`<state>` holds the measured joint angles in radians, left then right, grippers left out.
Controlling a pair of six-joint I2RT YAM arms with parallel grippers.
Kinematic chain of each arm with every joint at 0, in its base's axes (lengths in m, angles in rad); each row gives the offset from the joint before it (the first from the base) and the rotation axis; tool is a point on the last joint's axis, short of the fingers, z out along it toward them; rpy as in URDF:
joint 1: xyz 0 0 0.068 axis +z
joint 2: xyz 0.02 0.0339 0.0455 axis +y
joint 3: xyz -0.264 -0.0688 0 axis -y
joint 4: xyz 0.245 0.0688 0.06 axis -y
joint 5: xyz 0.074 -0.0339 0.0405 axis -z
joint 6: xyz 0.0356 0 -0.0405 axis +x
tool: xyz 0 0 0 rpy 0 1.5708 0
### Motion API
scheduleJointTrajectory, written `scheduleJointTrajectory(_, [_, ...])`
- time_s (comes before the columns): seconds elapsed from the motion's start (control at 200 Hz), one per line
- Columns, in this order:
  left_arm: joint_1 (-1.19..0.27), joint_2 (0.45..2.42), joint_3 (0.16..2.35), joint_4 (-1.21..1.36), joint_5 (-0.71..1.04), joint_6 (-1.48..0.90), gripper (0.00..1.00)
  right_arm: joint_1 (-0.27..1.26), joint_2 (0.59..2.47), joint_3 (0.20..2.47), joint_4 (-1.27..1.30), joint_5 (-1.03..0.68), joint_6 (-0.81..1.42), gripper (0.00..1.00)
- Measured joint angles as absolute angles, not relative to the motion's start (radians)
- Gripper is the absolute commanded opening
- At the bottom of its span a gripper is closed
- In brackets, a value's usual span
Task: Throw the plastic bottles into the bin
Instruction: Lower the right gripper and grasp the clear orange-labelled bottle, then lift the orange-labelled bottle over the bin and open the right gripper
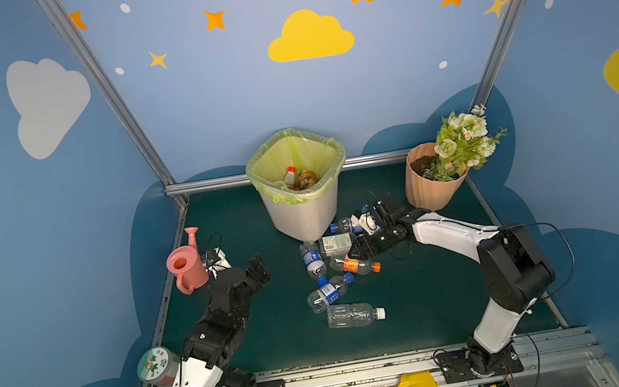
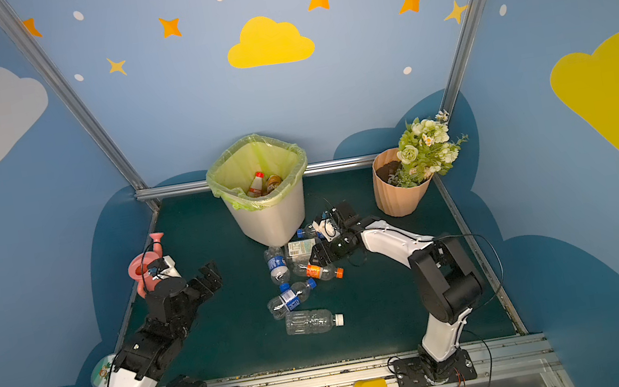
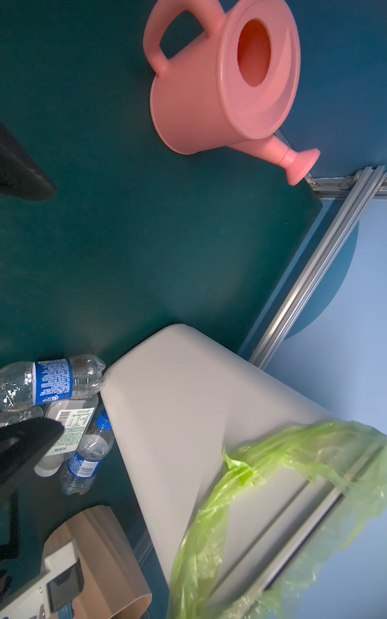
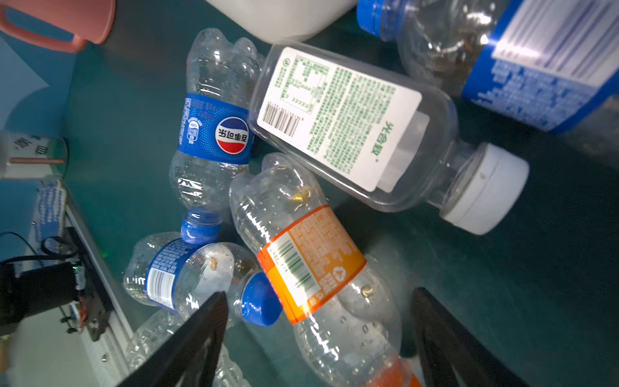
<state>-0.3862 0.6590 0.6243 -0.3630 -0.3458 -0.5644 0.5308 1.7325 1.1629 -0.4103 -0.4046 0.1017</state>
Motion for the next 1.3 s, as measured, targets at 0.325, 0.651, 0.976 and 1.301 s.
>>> scheduleJointTrajectory(0.325, [-0.386, 0.643, 0.624, -0.383, -0.350, -0.566, 1.00, 0.628, 1.845, 1.294, -0.556, -0.238, -0.052, 0.76])
scheduleJointTrajectory(0.651, [-0.386, 0.624, 0.623, -0.403, -0.357, -0.566, 1.00, 0.699, 1.941, 1.397, -0.640, -0.111, -0.131, 0.70])
scheduleJointTrajectory(0.976, [-0.385, 0.611, 0.622, -0.410, -0.371, -0.566, 1.00, 0.731, 1.966, 1.418, -0.677, -0.046, -0.176, 0.59])
scheduleJointTrajectory(1.301, [-0.384, 0.611, 0.621, -0.410, -0.373, -0.567, 1.00, 0.727, 1.875, 1.357, -0.653, -0.062, -0.172, 0.53])
